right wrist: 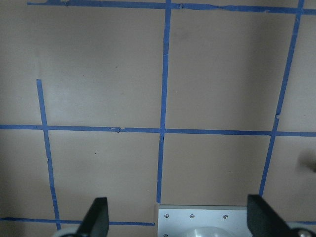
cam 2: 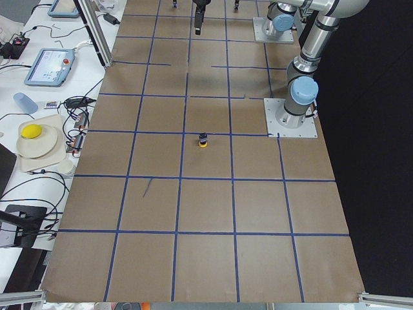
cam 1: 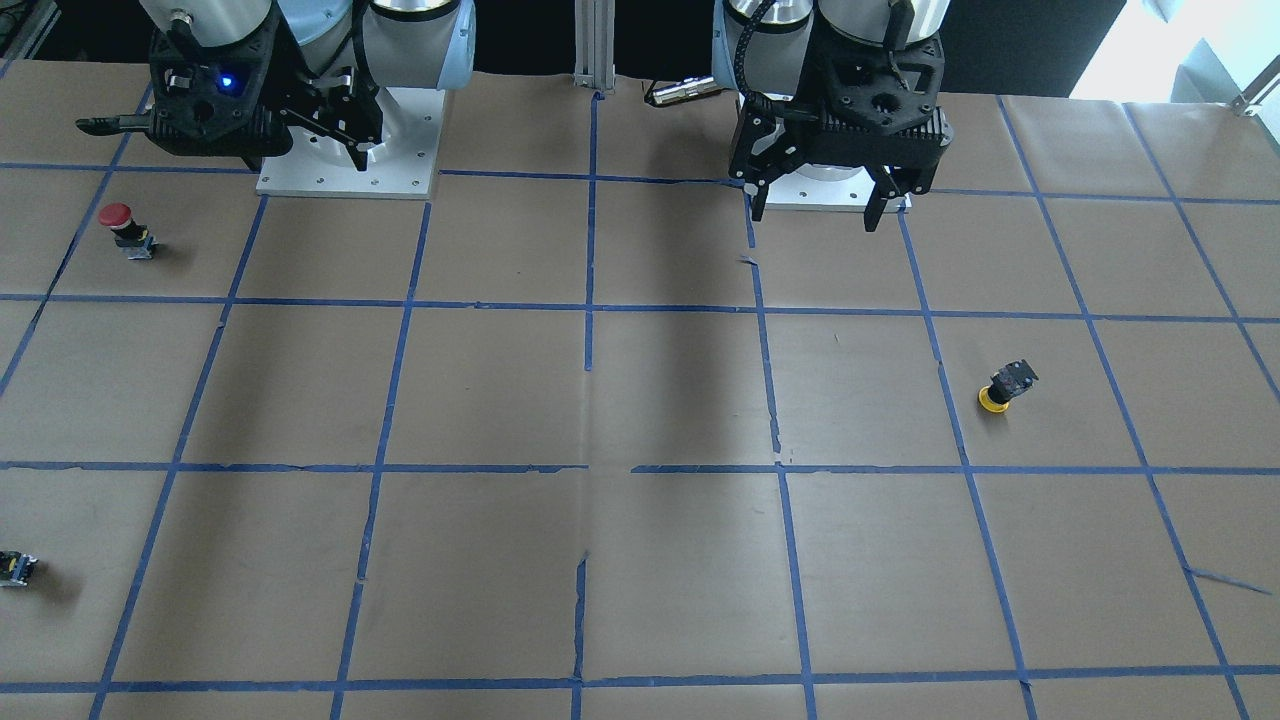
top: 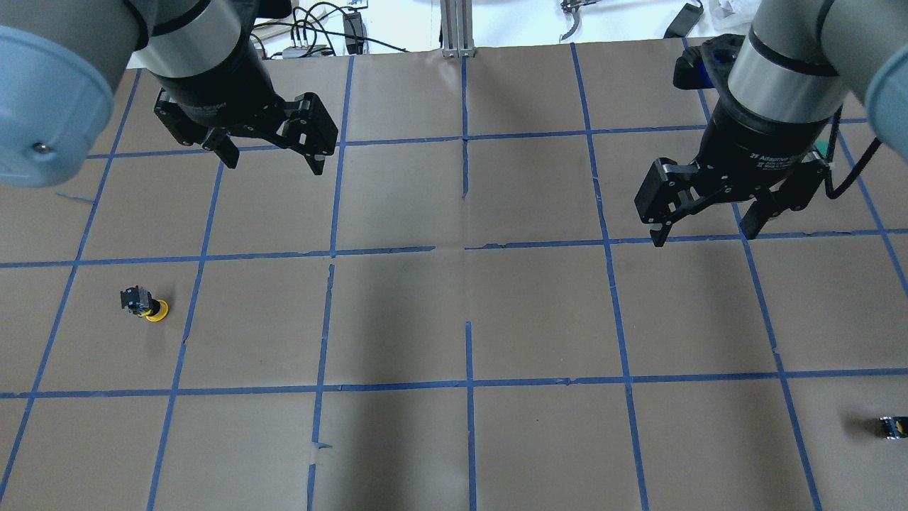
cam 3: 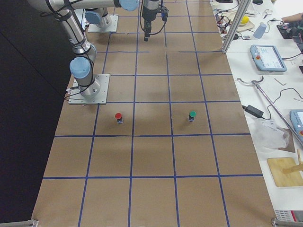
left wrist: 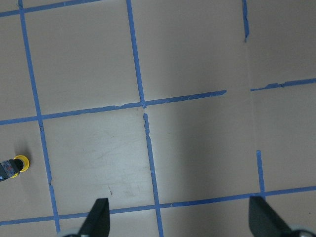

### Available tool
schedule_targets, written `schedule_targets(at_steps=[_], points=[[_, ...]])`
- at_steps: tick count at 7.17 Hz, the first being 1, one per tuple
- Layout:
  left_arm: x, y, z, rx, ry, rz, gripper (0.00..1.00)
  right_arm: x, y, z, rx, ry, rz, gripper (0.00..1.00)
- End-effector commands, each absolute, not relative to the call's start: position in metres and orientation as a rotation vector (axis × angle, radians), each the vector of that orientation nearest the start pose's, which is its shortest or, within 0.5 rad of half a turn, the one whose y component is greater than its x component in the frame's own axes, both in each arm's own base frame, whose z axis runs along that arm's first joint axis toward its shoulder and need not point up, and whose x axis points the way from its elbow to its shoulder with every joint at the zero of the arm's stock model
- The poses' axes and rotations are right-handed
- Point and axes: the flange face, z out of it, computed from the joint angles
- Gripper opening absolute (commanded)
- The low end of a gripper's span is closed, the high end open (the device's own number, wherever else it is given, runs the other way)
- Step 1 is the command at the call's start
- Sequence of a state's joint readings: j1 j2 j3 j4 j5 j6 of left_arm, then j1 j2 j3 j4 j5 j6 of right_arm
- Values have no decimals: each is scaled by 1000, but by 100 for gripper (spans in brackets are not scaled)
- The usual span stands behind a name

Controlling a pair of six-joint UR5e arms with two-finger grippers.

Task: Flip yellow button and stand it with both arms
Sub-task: 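Move the left gripper down toward the yellow-capped button lying on its side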

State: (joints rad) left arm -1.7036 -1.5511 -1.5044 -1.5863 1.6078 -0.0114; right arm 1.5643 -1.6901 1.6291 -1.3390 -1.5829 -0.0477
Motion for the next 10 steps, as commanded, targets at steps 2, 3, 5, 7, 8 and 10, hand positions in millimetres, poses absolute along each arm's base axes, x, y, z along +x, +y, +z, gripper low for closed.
schedule_targets(at_steps=[2,3,5,7,8,10], points=[[-178,-466,526,149,3108,-100,100,129,-422,496,-62,3137,256,100],[-159,-472,525,89,3101,-92,100,129,-422,497,-61,3135,244,100],[-115,-484,487,136,3100,42,100,129,-422,497,-63,3135,244,100],[-51,-485,428,135,3115,162,100,129,-432,503,-63,3147,119,100],[-22,-484,397,261,3120,189,99,129,-430,503,-61,3147,126,100],[54,-476,331,444,3090,79,100,129,-430,503,-61,3147,131,100]])
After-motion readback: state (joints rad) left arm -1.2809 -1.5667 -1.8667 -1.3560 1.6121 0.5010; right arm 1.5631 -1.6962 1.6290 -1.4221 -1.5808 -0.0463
